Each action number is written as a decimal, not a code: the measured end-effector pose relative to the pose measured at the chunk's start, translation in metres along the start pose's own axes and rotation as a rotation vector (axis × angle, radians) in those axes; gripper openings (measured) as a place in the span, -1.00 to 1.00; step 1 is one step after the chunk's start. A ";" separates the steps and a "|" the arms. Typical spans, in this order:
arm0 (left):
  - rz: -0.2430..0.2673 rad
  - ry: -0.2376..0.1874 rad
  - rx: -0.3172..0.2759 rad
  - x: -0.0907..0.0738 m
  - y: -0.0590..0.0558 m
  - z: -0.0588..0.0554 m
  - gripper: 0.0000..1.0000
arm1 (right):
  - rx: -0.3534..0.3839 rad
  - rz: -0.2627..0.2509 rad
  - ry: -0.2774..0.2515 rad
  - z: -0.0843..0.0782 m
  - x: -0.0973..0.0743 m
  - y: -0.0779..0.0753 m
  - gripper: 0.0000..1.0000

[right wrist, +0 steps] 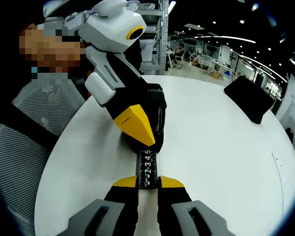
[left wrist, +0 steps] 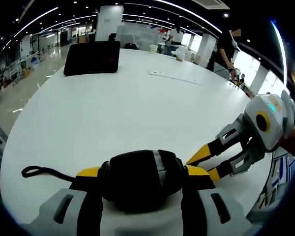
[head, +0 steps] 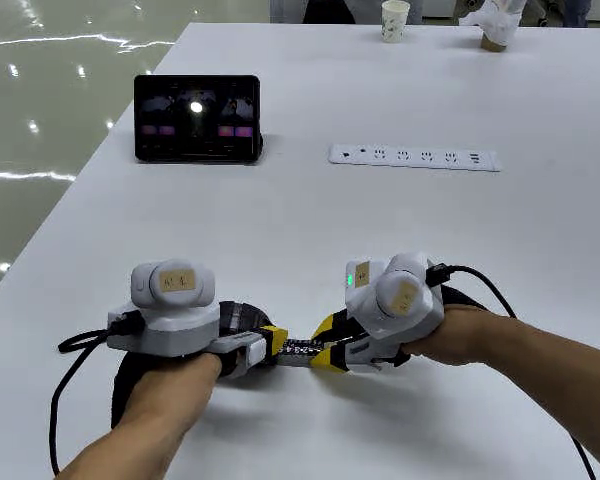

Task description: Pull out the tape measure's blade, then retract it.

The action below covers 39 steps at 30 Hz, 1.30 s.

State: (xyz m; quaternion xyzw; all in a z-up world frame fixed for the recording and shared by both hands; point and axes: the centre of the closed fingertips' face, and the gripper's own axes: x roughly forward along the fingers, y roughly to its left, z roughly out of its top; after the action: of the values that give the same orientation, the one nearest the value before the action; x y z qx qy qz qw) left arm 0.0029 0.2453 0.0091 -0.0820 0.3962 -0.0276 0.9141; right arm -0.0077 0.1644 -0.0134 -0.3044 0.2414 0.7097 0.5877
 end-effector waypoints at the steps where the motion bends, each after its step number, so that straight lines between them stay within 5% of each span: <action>1: 0.000 0.000 0.000 0.000 0.000 0.000 0.19 | -0.001 0.000 -0.001 0.001 0.001 0.000 -0.78; 39: -0.010 0.000 -0.016 0.000 0.001 0.001 0.20 | -0.011 0.014 -0.011 0.024 0.025 -0.002 -0.76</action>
State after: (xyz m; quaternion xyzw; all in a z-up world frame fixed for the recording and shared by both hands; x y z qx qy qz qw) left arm 0.0035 0.2462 0.0092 -0.0915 0.3960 -0.0288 0.9132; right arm -0.0123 0.1989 -0.0141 -0.3020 0.2361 0.7169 0.5823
